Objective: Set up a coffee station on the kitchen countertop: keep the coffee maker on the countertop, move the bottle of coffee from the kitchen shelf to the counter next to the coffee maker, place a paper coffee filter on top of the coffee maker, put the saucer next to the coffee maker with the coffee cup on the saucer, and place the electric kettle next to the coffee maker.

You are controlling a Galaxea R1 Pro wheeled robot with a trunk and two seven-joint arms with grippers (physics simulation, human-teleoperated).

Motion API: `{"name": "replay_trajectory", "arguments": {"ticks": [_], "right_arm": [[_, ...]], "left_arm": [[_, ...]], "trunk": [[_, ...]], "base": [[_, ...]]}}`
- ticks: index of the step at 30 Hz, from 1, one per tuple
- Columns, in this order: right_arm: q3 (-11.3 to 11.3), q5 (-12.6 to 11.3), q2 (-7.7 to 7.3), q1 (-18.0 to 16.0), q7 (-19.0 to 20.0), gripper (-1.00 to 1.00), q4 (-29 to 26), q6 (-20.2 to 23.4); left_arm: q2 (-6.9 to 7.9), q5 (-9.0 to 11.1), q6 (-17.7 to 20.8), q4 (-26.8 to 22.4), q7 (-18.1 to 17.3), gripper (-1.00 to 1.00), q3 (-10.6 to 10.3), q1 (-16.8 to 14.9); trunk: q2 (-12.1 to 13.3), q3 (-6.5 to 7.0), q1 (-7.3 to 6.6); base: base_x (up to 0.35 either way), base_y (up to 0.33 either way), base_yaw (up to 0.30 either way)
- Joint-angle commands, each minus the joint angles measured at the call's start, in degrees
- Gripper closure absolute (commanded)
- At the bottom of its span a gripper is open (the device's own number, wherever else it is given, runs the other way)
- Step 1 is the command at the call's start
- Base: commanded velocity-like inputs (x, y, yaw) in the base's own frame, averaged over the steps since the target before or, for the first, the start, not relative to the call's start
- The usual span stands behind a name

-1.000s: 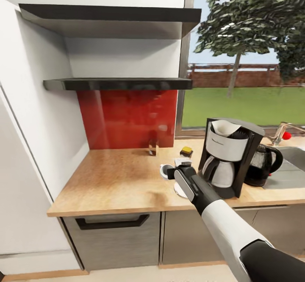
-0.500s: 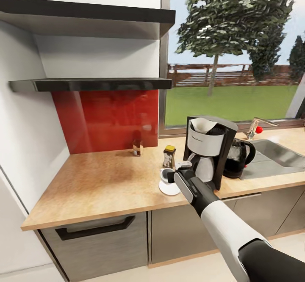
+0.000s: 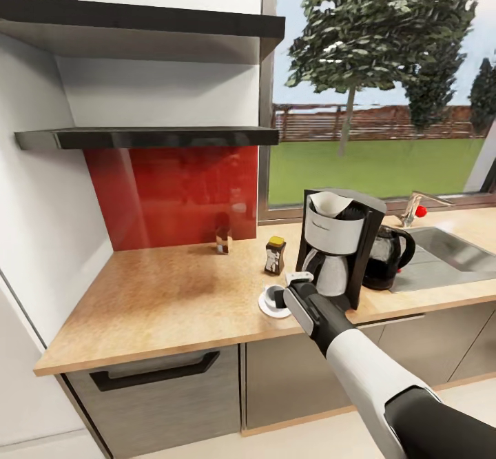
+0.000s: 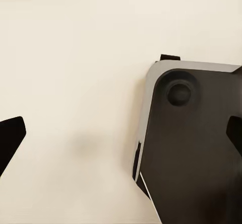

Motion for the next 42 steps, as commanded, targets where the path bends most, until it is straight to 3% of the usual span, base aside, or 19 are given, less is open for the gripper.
{"name": "replay_trajectory", "arguments": {"ticks": [1, 10, 35, 42], "right_arm": [[0.3, -0.6, -0.04, -0.1, -0.5, 1.0, 0.0, 0.0], [0.2, -0.5, -0.1, -0.1, -0.5, 1.0, 2.1, -2.8], [0.1, -0.4, -0.48, -0.1, -0.6, 1.0, 2.8, -3.2], [0.2, -0.5, -0.39, -0.1, -0.5, 1.0, 6.7, -8.5]], "left_arm": [[0.0, -0.6, -0.3, 0.1, 0.2, -1.0, 0.4, -0.1], [0.08, -0.6, -0.3, 0.1, 0.2, -1.0, 0.5, -0.1], [0.03, -0.7, -0.1, 0.2, 0.1, -1.0, 0.5, 0.1], [0.04, -0.6, 0.1, 0.2, 0.1, -1.0, 0.5, 0.2]], "trunk": [[-0.1, -0.13, 0.03], [-0.1, -0.13, 0.03], [-0.1, -0.13, 0.03], [-0.1, -0.13, 0.03]], "base": [[0.0, 0.0, 0.0], [0.089, 0.0, 0.0], [0.029, 0.0, 0.0], [0.0, 0.0, 0.0]]}}
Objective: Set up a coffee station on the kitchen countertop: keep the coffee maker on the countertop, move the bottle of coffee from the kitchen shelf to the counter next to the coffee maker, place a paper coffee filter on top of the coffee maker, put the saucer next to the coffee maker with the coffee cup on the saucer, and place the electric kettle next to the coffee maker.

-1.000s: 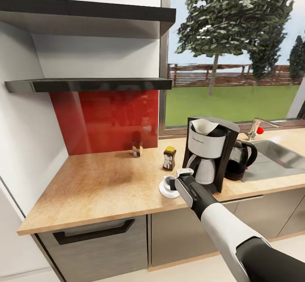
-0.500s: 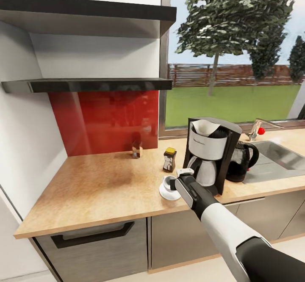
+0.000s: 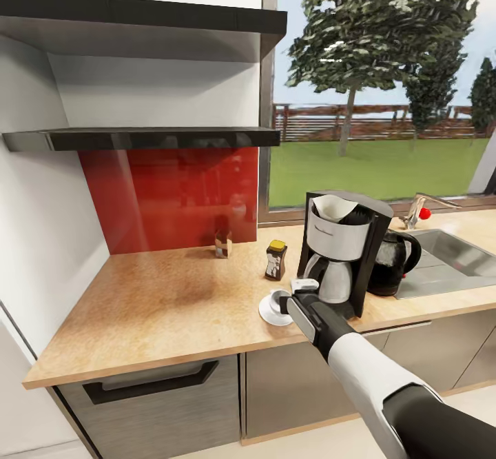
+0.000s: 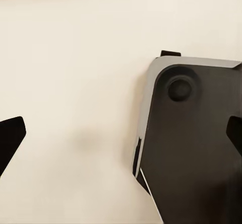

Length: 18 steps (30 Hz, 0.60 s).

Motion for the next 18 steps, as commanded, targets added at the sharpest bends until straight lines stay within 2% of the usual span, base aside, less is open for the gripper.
{"name": "replay_trajectory", "arguments": {"ticks": [1, 12, 13, 18], "right_arm": [[0.4, -0.6, -0.01, -0.1, -0.4, 1.0, 0.1, -0.1], [0.5, -0.6, 0.25, -0.1, -0.3, 1.0, 0.2, -0.4], [0.5, -0.6, 0.29, -0.1, -0.3, -1.0, 0.2, -0.4], [0.5, -0.7, 0.35, -0.1, -0.4, -1.0, -0.3, -0.4]], "left_arm": [[0.02, -0.6, -0.2, 0.1, 0.2, -1.0, 0.4, -0.1], [0.04, -0.6, -0.2, 0.1, 0.2, -1.0, 0.4, 0.2], [0.04, -0.6, -0.2, 0.1, 0.2, -1.0, 0.4, 0.2], [0.04, -0.6, -0.2, 0.1, 0.2, -1.0, 0.4, 0.2]], "trunk": [[-0.1, -0.13, 0.03], [-0.1, -0.13, 0.03], [-0.1, -0.13, 0.03], [-0.1, -0.13, 0.03]], "base": [[0.0, 0.0, 0.0], [0.0, 0.0, 0.0], [0.0, 0.0, 0.0], [0.0, 0.0, 0.0]]}}
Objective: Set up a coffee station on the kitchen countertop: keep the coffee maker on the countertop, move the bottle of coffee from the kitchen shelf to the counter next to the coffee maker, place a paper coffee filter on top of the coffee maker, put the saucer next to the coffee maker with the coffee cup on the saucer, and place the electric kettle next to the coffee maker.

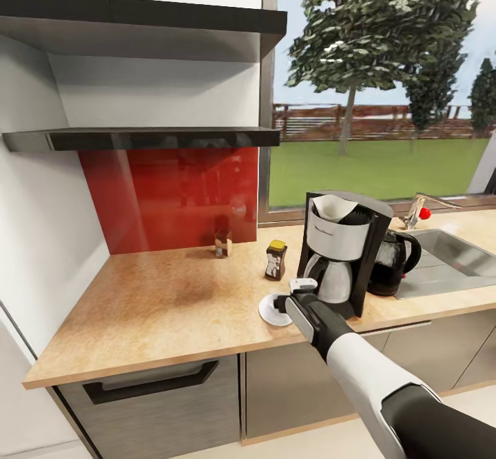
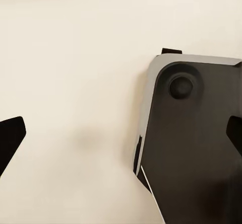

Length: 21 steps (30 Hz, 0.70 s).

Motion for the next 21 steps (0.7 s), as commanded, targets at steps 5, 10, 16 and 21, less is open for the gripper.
{"name": "replay_trajectory", "arguments": {"ticks": [5, 10, 16, 21], "right_arm": [[0.3, -0.6, 0.03, -0.1, -0.5, -1.0, -0.3, 0.2], [0.3, -0.6, 0.08, -0.1, -0.5, -1.0, -1.9, 0.3], [0.2, -0.6, 0.09, -0.1, -0.6, -1.0, -10.2, 0.8], [0.6, -0.6, 0.09, -0.1, -0.6, -1.0, -14.8, 1.6]], "left_arm": [[0.0, -0.6, -0.3, 0.1, 0.2, -1.0, 0.4, -0.1], [0.0, -0.6, -0.3, 0.1, 0.2, -1.0, 0.4, -0.1], [0.0, -0.6, -0.4, 0.1, 0.2, -1.0, 0.4, -0.1], [0.0, -0.6, -0.6, 0.1, 0.2, -1.0, 0.4, -0.1]], "trunk": [[-0.1, -0.13, 0.03], [-0.1, -0.13, 0.03], [-0.1, -0.13, 0.03], [-0.1, -0.13, 0.03]], "base": [[0.0, 0.0, 0.0], [0.0, 0.0, 0.0], [0.0, 0.0, 0.0], [0.0, 0.0, 0.0]]}}
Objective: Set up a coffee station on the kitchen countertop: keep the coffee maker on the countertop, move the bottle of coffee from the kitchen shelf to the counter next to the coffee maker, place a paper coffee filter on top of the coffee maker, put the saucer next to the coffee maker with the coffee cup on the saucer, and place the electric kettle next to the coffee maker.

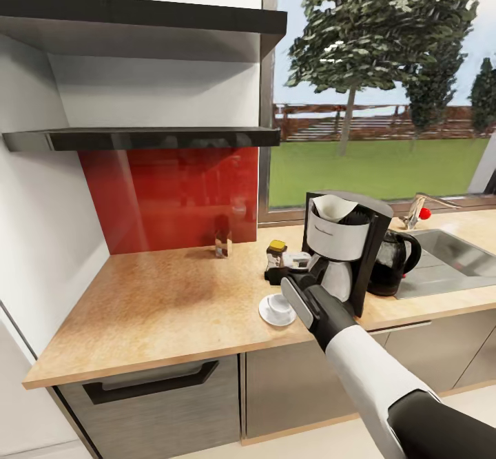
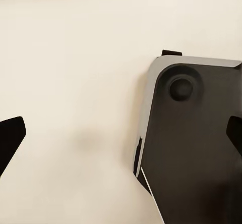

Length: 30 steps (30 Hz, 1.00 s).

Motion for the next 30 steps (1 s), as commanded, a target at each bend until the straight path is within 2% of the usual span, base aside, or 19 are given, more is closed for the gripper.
{"name": "replay_trajectory", "arguments": {"ticks": [1, 7, 12, 20, 25, 30], "right_arm": [[0.2, -0.6, -0.03, -0.1, -0.6, -1.0, -0.1, 0.1], [0.2, -0.6, 0.01, -0.1, -0.5, -1.0, 1.7, 0.1], [0.3, -0.6, 0.05, -0.1, -0.5, -1.0, 2.9, 0.1], [0.3, -0.6, 0.05, 0.0, -0.5, -1.0, 3.9, 0.1], [0.4, -0.6, 0.05, 0.0, -0.5, -1.0, 7.5, 0.0], [0.3, -0.6, 0.75, 0.0, -0.5, -1.0, 13.3, -0.3]], "left_arm": [[0.0, -0.6, -0.3, 0.1, 0.2, -1.0, 0.4, -0.1], [0.06, -0.6, -0.2, 0.0, 0.2, -1.0, 0.4, -0.1], [0.08, -0.6, -0.3, 0.0, 0.2, -1.0, 0.4, -0.1], [0.09, -0.6, -0.2, 0.0, 0.2, -1.0, 0.4, -0.5], [0.09, -0.6, -0.3, -0.1, 0.2, -1.0, 0.4, -0.6], [0.0, -0.6, -0.3, 0.0, 0.2, -1.0, 0.3, -0.6]], "trunk": [[-0.1, -0.13, 0.03], [-0.1, -0.13, 0.03], [-0.1, -0.13, 0.03], [-0.1, -0.13, 0.03], [-0.1, -0.13, 0.03], [-0.1, -0.13, 0.03]], "base": [[-0.049, 0.0, 0.0], [-0.052, 0.0, -0.041], [-0.006, 0.0, -0.245], [-0.16, 0.142, -0.267], [-0.032, 0.03, -0.268], [-0.002, 0.002, -0.259]]}}
